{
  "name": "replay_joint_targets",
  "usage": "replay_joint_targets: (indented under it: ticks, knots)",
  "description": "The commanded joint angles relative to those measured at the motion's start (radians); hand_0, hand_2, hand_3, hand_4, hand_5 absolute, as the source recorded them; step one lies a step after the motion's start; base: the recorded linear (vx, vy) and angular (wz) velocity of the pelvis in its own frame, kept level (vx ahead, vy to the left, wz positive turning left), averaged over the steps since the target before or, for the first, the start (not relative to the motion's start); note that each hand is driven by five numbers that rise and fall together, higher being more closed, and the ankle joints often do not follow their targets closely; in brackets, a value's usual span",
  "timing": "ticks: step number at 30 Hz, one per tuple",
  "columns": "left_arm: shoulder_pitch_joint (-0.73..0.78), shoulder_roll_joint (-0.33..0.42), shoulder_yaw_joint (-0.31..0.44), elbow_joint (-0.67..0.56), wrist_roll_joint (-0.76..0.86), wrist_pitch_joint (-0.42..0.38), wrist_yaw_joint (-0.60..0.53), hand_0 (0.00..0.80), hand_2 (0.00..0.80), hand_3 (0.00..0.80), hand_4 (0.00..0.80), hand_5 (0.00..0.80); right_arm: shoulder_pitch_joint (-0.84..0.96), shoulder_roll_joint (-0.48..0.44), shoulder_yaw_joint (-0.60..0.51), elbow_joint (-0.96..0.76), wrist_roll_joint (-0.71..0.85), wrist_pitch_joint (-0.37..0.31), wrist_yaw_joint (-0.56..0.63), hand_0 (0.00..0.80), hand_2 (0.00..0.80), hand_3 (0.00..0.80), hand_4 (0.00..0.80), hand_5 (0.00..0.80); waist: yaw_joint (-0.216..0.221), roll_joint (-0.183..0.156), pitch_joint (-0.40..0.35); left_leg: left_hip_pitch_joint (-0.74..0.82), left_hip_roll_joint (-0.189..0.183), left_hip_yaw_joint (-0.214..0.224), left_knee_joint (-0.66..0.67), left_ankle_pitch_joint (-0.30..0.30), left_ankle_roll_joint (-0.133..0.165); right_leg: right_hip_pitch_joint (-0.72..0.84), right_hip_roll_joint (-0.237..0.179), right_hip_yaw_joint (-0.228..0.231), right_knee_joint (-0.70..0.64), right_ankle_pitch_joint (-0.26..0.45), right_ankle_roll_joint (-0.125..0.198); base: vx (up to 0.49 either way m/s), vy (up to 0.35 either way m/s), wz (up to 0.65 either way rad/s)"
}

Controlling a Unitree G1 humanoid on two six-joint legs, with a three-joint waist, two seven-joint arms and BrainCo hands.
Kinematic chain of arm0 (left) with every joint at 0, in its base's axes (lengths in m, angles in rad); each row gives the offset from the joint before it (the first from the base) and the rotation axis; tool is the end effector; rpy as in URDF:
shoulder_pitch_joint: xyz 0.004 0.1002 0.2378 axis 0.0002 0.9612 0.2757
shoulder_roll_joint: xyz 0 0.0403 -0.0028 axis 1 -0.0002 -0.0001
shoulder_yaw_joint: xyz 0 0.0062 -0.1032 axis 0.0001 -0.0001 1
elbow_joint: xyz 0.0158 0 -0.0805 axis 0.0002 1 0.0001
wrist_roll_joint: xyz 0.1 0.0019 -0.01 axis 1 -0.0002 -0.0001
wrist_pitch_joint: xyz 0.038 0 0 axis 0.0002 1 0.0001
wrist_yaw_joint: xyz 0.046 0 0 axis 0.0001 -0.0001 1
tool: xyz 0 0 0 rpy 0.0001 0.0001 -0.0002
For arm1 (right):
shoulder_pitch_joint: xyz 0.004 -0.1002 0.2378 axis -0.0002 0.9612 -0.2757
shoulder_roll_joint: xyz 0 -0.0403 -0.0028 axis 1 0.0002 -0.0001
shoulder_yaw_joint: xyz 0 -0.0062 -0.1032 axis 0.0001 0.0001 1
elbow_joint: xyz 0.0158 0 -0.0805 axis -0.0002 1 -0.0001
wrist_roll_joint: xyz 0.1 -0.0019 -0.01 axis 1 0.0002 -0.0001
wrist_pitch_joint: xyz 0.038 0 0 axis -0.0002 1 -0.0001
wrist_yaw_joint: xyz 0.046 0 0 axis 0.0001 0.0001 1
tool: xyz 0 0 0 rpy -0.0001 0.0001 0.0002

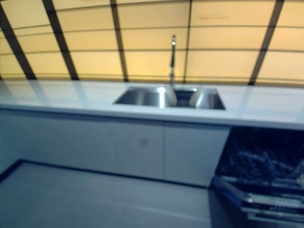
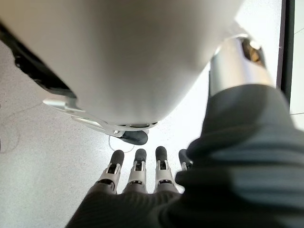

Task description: Take plates into dishwasher

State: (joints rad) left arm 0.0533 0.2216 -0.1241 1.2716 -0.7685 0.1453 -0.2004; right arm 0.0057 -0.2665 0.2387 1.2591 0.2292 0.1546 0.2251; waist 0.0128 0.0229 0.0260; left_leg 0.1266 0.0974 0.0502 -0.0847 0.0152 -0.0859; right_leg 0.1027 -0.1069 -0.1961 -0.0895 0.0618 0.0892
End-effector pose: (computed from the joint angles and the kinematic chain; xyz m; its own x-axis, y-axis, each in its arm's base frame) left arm 0.0389 0.2178 -0.1226 0.2398 -0.0675 -0.9685 -0.5456 0.8157 -0.1919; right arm 0.0563 -0.2298 -0.1177 0.1338 0.0329 -0.9905 -0.0510 0.9984 0.0263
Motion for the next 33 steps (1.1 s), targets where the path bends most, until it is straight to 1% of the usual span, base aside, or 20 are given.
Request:
replay_joint_targets:
  ticks: [1,3,11,14,19,20,21,23,24,25,26,27,28,29,30,31,32,33]
  knots:
    - [-0.065,-0.019,0.025,0.035,-0.028,0.017,-0.026,0.0,0.0,0.0,0.0,0.0,-0.071,0.037,0.013,0.033,0.003,0.01,0.018,0.0,0.0,0.0,0.0,0.0,-0.013,-0.06,0.029,0.014,-0.102,0.058,-0.003,-0.024,0.073,0.025,0.062,0.023,0.02,-0.018,-0.005,0.046,-0.012,-0.01]
    - [-0.062,-0.017,0.028,0.037,-0.025,0.017,-0.027,0.0,0.0,0.0,0.0,0.0,-0.069,0.042,0.016,0.035,-0.017,0.017,0.026,0.0,0.0,0.0,0.0,0.0,-0.014,-0.061,0.028,0.013,-0.101,0.06,-0.003,-0.024,0.073,0.023,0.062,0.026,0.021,-0.019,-0.005,0.02,-0.005,0.0]
    - [-0.073,-0.013,0.027,0.035,-0.022,0.01,-0.026,0.0,0.0,0.0,0.0,0.0,-0.081,0.041,0.029,0.043,-0.024,0.004,0.031,0.0,0.0,0.0,0.0,0.0,-0.007,-0.057,0.041,0.002,-0.101,0.056,-0.003,-0.019,0.076,0.011,0.059,0.026,0.032,-0.023,-0.007,-0.001,-0.004,0.0]
    - [-0.077,-0.014,0.023,0.031,-0.023,0.008,-0.013,0.0,0.0,0.0,0.0,0.0,-0.088,0.041,0.033,0.039,-0.025,0.0,0.026,0.0,0.0,0.0,0.0,0.0,-0.007,-0.051,0.047,-0.002,-0.098,0.051,-0.003,-0.016,0.079,0.003,0.059,0.024,0.053,-0.037,-0.013,-0.011,-0.04,0.0]
    - [-0.08,-0.006,0.02,0.031,0.005,0.02,-0.001,0.0,0.0,0.0,0.0,0.0,-0.099,0.04,0.041,0.036,-0.05,-0.011,0.055,0.0,0.0,0.0,0.0,0.0,-0.004,-0.044,0.057,-0.003,-0.091,0.03,0.011,-0.015,0.083,-0.007,0.066,0.025,0.103,-0.069,-0.027,0.014,-0.062,0.01]
    - [-0.081,-0.001,0.022,0.03,0.019,0.023,0.003,0.0,0.0,0.0,0.0,0.0,-0.104,0.038,0.052,0.032,-0.062,-0.019,0.058,0.0,0.0,0.0,0.0,0.0,-0.003,-0.045,0.065,-0.01,-0.084,0.02,0.038,-0.016,0.08,-0.013,0.071,0.026,0.127,-0.082,-0.04,0.013,-0.102,0.06]
    - [-0.086,0.0,0.021,0.028,0.034,0.03,0.012,0.0,0.0,0.0,0.0,0.0,-0.109,0.034,0.061,0.028,-0.048,-0.016,0.05,0.0,0.0,0.0,0.0,0.0,-0.001,-0.051,0.079,-0.036,-0.077,0.012,0.101,-0.022,0.073,-0.02,0.07,0.026,0.148,-0.088,-0.051,0.007,-0.12,0.14]
    - [-0.092,-0.001,0.024,0.031,0.043,0.031,0.017,0.0,0.0,0.0,0.0,0.0,-0.115,0.028,0.065,0.024,-0.044,-0.007,0.042,0.0,0.0,0.0,0.0,0.0,0.004,-0.063,0.095,-0.07,-0.069,0.009,0.175,-0.03,0.063,-0.022,0.062,0.027,0.158,-0.087,-0.061,-0.008,-0.089,0.28]
    - [-0.092,-0.004,0.033,0.034,0.032,0.022,0.024,0.0,0.0,0.0,0.0,0.0,-0.122,0.019,0.071,0.023,-0.039,0.001,0.043,0.0,0.0,0.0,0.0,0.0,0.009,-0.077,0.114,-0.13,-0.04,0.02,0.295,0.004,0.047,-0.018,0.053,0.031,0.16,-0.086,-0.076,0.004,-0.097,0.37]
    - [-0.092,-0.006,0.039,0.036,0.022,0.015,0.027,0.0,0.0,0.0,0.0,0.0,-0.124,0.016,0.074,0.024,-0.036,0.005,0.044,0.0,0.0,0.0,0.0,0.0,0.012,-0.084,0.124,-0.171,-0.023,0.017,0.373,0.041,0.039,-0.017,0.052,0.036,0.161,-0.086,-0.087,0.023,-0.113,0.25]
    - [-0.091,-0.007,0.045,0.039,0.017,0.01,0.024,0.0,0.0,0.0,0.0,0.0,-0.124,0.012,0.078,0.025,-0.034,0.007,0.045,0.0,0.0,0.0,0.0,0.0,0.015,-0.089,0.133,-0.201,-0.02,0.011,0.432,0.063,0.04,-0.015,0.052,0.044,0.164,-0.087,-0.095,0.076,-0.12,0.02]
    - [-0.088,-0.01,0.059,0.041,0.013,0.008,0.02,0.0,0.0,0.0,0.0,0.0,-0.125,0.009,0.08,0.025,-0.037,0.014,0.045,0.0,0.0,0.0,0.0,0.0,0.024,-0.092,0.144,-0.256,-0.026,0.003,0.501,0.095,0.042,-0.008,0.06,0.058,0.163,-0.087,-0.106,0.145,-0.117,-0.19]
    - [-0.086,-0.014,0.066,0.041,0.001,0.01,0.014,0.0,0.0,0.0,0.0,0.0,-0.123,0.009,0.076,0.028,-0.046,0.024,0.043,0.0,0.0,0.0,0.0,0.0,0.036,-0.084,0.159,-0.323,-0.026,0.024,0.532,0.133,0.034,0.013,0.076,0.071,0.158,-0.091,-0.11,0.179,-0.081,-0.24]
    - [-0.085,-0.016,0.068,0.042,-0.006,0.009,0.011,0.0,0.0,0.0,0.0,0.0,-0.122,0.008,0.072,0.032,-0.051,0.028,0.043,0.0,0.0,0.0,0.0,0.0,0.043,-0.077,0.168,-0.344,-0.031,0.036,0.52,0.152,0.027,0.026,0.086,0.078,0.154,-0.094,-0.109,0.241,-0.007,-0.11]
    - [-0.083,-0.019,0.069,0.041,-0.019,0.002,0.014,0.0,0.0,0.0,0.0,0.0,-0.12,0.008,0.066,0.042,-0.056,0.028,0.042,0.0,0.0,0.0,0.0,0.0,0.056,-0.058,0.176,-0.384,-0.038,0.054,0.458,0.196,0.013,0.052,0.11,0.09,0.145,-0.099,-0.103,0.306,0.048,-0.21]
    - [-0.079,-0.019,0.064,0.039,-0.037,-0.005,0.017,0.0,0.0,0.0,0.0,0.0,-0.119,0.007,0.062,0.055,-0.056,0.017,0.045,0.0,0.0,0.0,0.0,0.0,0.071,-0.039,0.19,-0.393,-0.041,0.078,0.371,0.232,-0.001,0.085,0.13,0.105,0.137,-0.111,-0.097,0.422,0.079,-0.29]
    - [-0.074,-0.017,0.059,0.034,-0.051,-0.007,0.016,0.0,0.0,0.0,0.0,0.0,-0.119,0.005,0.062,0.062,-0.052,0.009,0.046,0.0,0.0,0.0,0.0,0.0,0.087,-0.018,0.199,-0.411,-0.044,0.096,0.256,0.278,-0.014,0.117,0.154,0.129,0.129,-0.128,-0.094,0.43,0.079,-0.46]
    - [-0.07,-0.018,0.057,0.031,-0.056,-0.011,0.018,0.0,0.0,0.0,0.0,0.0,-0.119,0.003,0.059,0.065,-0.05,0.003,0.047,0.0,0.0,0.0,0.0,0.0,0.106,-0.005,0.205,-0.434,-0.052,0.089,0.178,0.312,-0.027,0.143,0.168,0.151,0.123,-0.14,-0.093,0.446,0.082,-0.36]
